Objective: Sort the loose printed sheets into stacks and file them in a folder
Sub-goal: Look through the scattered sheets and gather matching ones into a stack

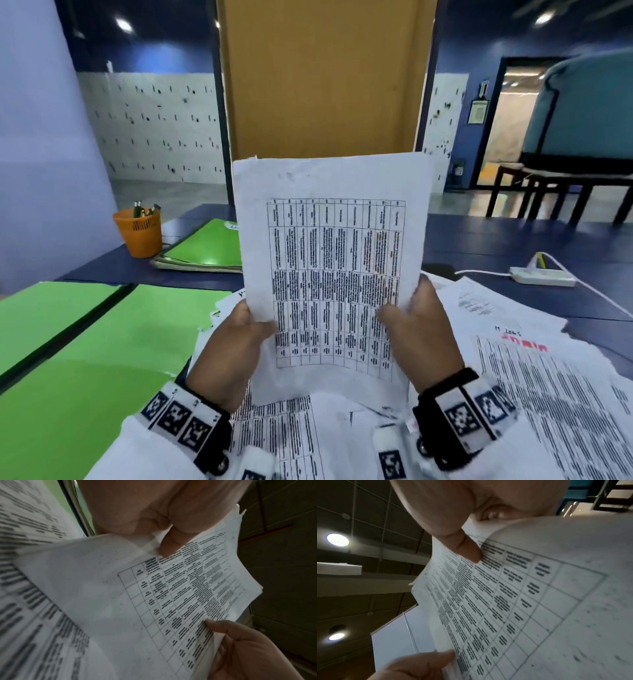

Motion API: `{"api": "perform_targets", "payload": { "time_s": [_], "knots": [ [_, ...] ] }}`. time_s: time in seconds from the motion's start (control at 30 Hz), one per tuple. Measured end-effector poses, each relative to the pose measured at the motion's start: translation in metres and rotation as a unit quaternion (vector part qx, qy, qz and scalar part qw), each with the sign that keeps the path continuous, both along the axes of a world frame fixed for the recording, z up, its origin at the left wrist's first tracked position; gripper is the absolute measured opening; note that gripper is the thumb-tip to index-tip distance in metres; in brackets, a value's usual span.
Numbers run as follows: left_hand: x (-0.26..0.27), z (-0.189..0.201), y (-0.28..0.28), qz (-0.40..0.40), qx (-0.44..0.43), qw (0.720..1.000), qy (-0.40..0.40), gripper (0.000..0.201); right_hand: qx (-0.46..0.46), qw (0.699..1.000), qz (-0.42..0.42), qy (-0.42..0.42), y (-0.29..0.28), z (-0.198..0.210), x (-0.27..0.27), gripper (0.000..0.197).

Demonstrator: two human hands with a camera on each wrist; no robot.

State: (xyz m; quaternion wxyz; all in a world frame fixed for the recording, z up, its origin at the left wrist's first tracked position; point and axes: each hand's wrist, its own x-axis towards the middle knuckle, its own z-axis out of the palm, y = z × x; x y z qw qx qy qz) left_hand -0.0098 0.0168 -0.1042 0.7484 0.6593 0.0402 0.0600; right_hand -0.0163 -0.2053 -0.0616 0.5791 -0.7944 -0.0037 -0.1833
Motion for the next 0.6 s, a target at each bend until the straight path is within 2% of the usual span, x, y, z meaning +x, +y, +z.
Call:
{"api": "perform_targets", "payload": {
  "time_s": [0.1, 0.17, 0.33, 0.43, 0.53, 0.6],
  "knots": [
    [0.000, -0.001, -0.002, -0.003, 0.038, 0.999, -0.007, 0.044, -0.030, 0.999, 0.019, 0.038, -0.002, -0.004, 0.002, 0.019],
    [0.003, 0.003, -0.002, 0.010, 0.042, 0.999, -0.012, 0.042, -0.016, 0.998, 0.034, 0.041, -0.008, -0.002, 0.005, 0.019],
    [0.013, 0.031, -0.010, 0.010, 0.064, 0.997, -0.047, 0.038, -0.038, 0.997, 0.069, -0.014, -0.023, 0.018, 0.010, 0.018],
    [0.016, 0.054, -0.019, -0.042, 0.081, 0.995, -0.044, 0.032, -0.012, 0.998, 0.040, -0.044, -0.047, 0.024, 0.017, 0.016],
    [0.023, 0.074, -0.015, -0.089, 0.182, 0.979, -0.029, 0.026, 0.052, 0.997, -0.002, -0.051, -0.080, 0.020, 0.028, 0.015],
    [0.033, 0.076, 0.004, -0.083, 0.297, 0.951, 0.008, 0.033, 0.122, 0.992, -0.015, -0.043, -0.108, 0.013, 0.037, 0.016]
  ]
}}
